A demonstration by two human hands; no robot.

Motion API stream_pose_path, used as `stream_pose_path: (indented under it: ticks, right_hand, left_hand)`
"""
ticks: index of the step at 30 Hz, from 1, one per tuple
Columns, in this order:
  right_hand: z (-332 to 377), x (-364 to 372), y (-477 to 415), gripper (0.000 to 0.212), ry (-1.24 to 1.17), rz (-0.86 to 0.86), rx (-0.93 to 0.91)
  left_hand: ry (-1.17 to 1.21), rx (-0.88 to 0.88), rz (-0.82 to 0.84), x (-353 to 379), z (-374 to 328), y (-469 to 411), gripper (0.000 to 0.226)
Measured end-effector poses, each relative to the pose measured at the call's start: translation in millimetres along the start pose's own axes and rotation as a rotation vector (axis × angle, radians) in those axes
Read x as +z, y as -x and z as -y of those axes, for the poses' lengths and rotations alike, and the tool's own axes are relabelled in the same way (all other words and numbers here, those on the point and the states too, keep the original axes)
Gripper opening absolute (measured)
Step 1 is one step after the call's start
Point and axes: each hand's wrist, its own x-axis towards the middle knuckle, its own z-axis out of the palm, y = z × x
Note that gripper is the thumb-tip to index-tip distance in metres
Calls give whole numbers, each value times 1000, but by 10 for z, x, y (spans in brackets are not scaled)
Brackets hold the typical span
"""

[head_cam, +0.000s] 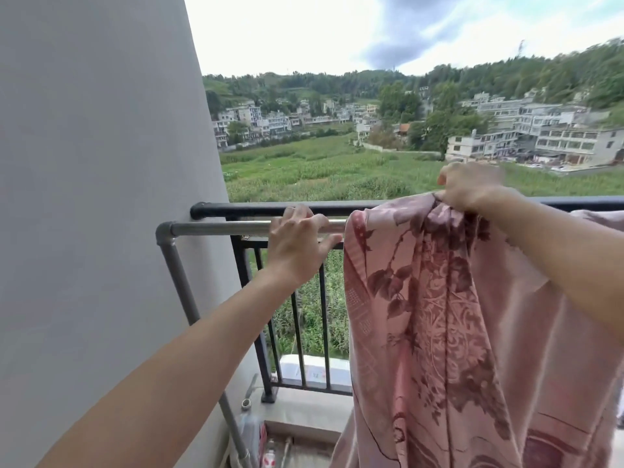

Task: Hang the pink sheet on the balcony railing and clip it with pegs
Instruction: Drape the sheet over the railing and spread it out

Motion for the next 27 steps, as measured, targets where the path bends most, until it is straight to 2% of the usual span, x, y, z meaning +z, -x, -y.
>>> stream_pose_path:
  ticks: [3,5,7,8,9,11,13,15,19,21,23,25,27]
  right_hand:
    - [112,-65,318,30,-225,-201,-179]
    - [113,-36,552,33,-375,-242,-274]
    - [48,72,735,36,-447,-222,-328]
    - [9,135,803,36,-455,-233,-347]
    - [-36,191,850,34,-460,-258,-363]
    - [-95,276,860,26,-485,-306,-386]
    - [-86,287,800,20,-486,-335,-366]
    - [-63,260,661,22,-430,-343,-333]
    - [-448,-61,214,24,-397,-340,-117]
    - [-703,-258,73,26,-396,-337,-13]
    - [-742,-337,83,30,-356,-325,-22]
    - [-507,-312,246,31,-341,-284,-150]
    - [-99,-215,483,30,-378,-198,-323]
  left_hand:
    - [61,-93,-60,153,-148,209,28]
    - [276,-274,119,270,-168,315,42]
    - [670,-390,385,350,-199,380,52]
    - [780,-394,454,379,-224,415,49]
    - [792,-361,454,406,-264,447,41]
    - [651,-263,313,398,-337,447,29]
    - [480,-209,94,251,-356,329,27]
    - [372,-215,-99,-53,-314,81,24]
    - [128,-275,-293,-498,-87,-456,24]
    - [28,-296,-311,-561,45,-606,27]
    - [-23,-312,-306,-562,125,-731,29]
    - [-49,-371,-251,-473,229,-792,30]
    - [-82,-440,-109,-308,442,-749,33]
